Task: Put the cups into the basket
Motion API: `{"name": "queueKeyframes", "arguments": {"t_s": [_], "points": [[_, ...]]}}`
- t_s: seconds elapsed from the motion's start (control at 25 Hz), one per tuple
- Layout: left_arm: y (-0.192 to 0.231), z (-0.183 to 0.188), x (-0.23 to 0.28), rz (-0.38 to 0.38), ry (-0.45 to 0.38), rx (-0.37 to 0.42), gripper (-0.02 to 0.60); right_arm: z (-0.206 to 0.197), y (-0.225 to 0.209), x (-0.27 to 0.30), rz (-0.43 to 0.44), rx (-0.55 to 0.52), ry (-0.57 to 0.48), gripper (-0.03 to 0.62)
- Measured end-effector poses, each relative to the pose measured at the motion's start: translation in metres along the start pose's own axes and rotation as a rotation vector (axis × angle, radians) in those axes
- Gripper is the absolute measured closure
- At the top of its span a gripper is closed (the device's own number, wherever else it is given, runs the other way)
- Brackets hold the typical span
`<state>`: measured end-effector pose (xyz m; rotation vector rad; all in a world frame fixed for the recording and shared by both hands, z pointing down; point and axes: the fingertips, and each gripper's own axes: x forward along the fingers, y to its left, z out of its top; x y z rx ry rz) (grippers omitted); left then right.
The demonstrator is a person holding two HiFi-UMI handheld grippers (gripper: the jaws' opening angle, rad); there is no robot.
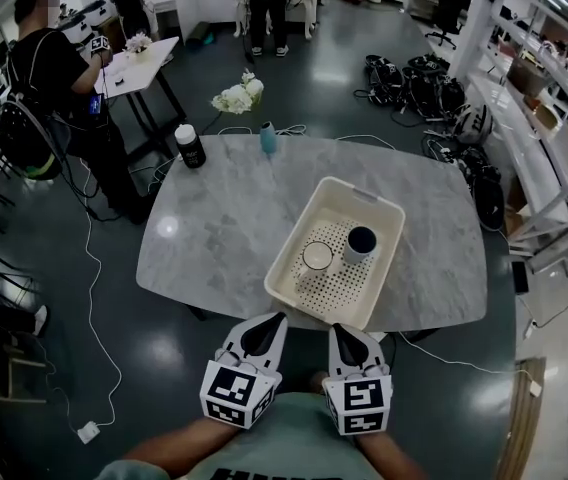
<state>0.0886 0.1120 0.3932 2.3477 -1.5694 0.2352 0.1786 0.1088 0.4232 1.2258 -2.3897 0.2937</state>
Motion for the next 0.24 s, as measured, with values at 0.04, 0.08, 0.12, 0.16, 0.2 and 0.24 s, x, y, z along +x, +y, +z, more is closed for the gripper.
{"name": "queueKeyframes", "arguments": {"t_s": [0.04,0.08,0.12,0.16,0.2,0.24], "points": [[0.0004,-0.0006,0.0,-0.002,0.002,0.0,0.574,-0.0005,0.0004,0.0003,-0.001,0.003,0.001,0.582],[0.0009,-0.0008,0.0001,-0.004,0.004,0.0,0.574,-0.0007,0.0008,0.0007,-0.002,0.005,0.002,0.582],[0.0014,-0.0007,0.0003,-0.005,0.006,0.0,0.574,-0.0006,0.0011,0.001,-0.003,0.007,0.002,0.582],[0.0018,-0.0003,0.0006,-0.007,0.006,0.0,0.574,-0.0002,0.0014,0.0014,-0.004,0.007,0.003,0.582],[0.0022,0.0003,0.0009,-0.008,0.007,0.001,0.574,0.0004,0.0015,0.0019,-0.005,0.007,0.003,0.582],[0.0026,0.0009,0.0014,-0.01,0.008,0.002,0.574,0.001,0.0017,0.0023,-0.005,0.006,0.004,0.582]]}}
